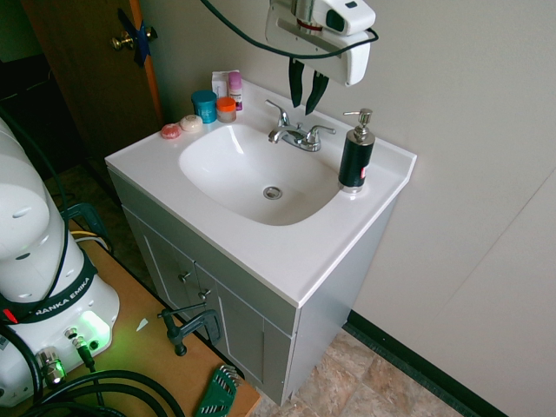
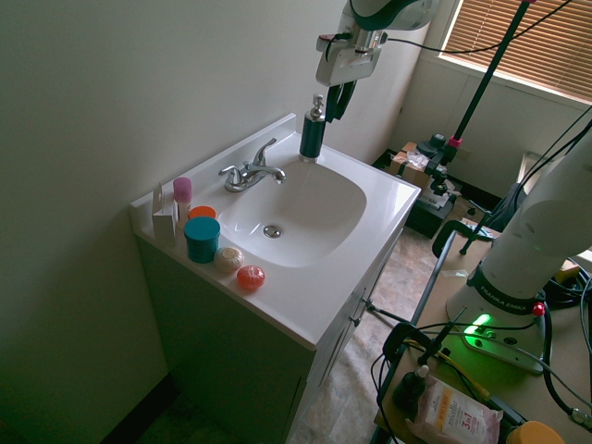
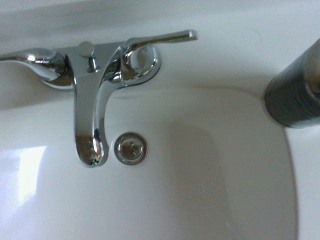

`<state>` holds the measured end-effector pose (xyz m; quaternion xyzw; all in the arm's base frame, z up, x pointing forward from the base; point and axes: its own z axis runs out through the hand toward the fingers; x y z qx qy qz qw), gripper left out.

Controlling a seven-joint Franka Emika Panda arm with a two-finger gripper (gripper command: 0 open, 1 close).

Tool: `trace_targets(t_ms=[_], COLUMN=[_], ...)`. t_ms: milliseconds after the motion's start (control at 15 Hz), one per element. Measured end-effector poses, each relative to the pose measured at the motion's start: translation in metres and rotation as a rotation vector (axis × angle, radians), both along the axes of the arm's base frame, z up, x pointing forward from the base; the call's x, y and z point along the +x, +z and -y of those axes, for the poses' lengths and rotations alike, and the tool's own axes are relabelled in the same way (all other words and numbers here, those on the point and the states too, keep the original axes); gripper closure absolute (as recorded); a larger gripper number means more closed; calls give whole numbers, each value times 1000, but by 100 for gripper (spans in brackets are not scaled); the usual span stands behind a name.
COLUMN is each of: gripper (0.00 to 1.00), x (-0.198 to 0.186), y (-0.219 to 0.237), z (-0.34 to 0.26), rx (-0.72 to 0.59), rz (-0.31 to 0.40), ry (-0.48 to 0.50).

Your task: Press down on the sanitizer

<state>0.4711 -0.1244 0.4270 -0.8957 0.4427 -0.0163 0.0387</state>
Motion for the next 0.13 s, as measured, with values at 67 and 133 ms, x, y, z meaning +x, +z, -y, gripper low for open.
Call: trace_targets(t_ms=[67, 133], gripper=[0, 0], x=[0, -1], y=[-5, -9], z=[-7, -14], rx=[-3, -5], rz=[-2, -8], ry=[11, 20])
